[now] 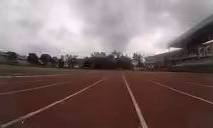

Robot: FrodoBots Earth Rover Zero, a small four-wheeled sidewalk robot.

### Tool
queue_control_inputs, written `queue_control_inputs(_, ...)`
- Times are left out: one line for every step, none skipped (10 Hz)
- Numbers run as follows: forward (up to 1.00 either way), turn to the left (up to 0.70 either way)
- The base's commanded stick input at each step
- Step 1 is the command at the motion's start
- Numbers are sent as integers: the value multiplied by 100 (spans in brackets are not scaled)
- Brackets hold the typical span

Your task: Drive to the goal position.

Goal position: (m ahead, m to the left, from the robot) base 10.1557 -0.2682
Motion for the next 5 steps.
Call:
queue_control_inputs(70,0)
queue_control_inputs(70,0)
queue_control_inputs(70,0)
queue_control_inputs(70,0)
queue_control_inputs(70,0)
